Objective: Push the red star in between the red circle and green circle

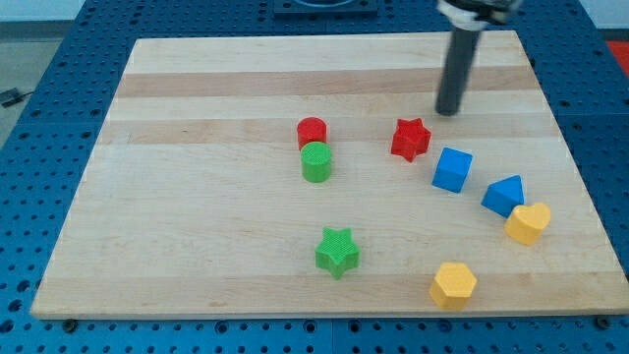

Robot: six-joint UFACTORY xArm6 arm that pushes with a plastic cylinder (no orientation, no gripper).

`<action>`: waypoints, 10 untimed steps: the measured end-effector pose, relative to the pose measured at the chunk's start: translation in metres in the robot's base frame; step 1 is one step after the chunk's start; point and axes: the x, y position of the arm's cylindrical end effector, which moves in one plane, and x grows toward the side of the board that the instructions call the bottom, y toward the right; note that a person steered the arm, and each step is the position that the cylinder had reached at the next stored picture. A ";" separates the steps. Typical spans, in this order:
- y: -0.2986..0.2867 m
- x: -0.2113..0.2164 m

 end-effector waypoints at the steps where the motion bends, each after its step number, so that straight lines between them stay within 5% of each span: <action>1: -0.017 0.029; 4: -0.209 0.081; 5: -0.219 0.081; 6: -0.158 0.080; 8: -0.120 0.021; 10: -0.116 0.128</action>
